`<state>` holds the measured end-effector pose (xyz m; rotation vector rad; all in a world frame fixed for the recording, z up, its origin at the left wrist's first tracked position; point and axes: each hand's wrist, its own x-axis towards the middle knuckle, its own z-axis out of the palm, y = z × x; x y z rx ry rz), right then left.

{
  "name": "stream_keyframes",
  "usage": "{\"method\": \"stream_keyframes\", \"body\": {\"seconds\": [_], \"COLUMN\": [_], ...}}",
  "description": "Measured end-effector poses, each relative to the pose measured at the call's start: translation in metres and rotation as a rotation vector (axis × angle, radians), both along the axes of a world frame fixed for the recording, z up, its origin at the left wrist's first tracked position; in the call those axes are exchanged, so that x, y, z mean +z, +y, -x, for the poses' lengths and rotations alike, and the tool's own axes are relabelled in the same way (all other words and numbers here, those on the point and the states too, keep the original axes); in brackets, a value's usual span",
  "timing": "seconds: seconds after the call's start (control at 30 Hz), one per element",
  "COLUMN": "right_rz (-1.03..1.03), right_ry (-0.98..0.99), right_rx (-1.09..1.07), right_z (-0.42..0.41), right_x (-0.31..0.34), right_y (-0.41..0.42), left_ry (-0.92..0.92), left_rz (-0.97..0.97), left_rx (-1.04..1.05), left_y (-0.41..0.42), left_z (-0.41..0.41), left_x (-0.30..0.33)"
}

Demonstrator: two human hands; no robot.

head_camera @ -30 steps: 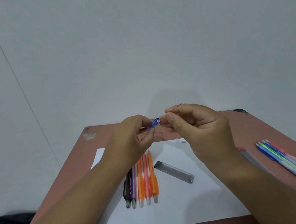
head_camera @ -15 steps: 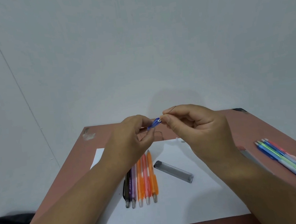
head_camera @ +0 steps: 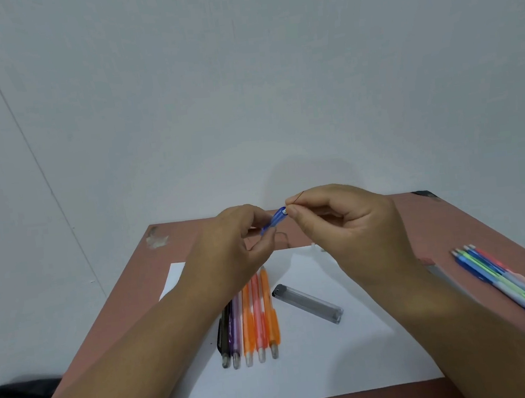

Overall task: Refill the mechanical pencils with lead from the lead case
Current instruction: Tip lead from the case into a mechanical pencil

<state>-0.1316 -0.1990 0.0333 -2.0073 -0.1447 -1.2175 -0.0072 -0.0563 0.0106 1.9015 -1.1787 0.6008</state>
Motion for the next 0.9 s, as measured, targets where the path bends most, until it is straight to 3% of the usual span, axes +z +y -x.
{"method": "stream_keyframes", "body": {"seconds": [0.13,0.4,0.7,0.9], "right_rz": [-0.003,-0.217,-0.198,-0.246], "right_ry": [0.022,0.124,0.215,0.293], "right_rx": [-0.039,0.028,-0.013,0.039], "right_z": [-0.0005,0.0041,0.0018,-0.0009], "right_x": [0.0009,0.0040,0.0036,0.0007], "right_y": [-0.0004,0.0037,0.0018,0.0032], "left_ry": [0.019,0.065,0.085,0.005], "left_rz": [-0.005,-0.013,-0.008,0.050], "left_rx": [-0.012,-0.018,-0.004,-0.019], "left_y": [0.0005,0.0000,-0.0001,-0.0025], "left_z": [0.0013,0.0018,0.0004,0.0024], "left_x": [-0.0001,-0.0011,-0.0015,-0.0023]}}
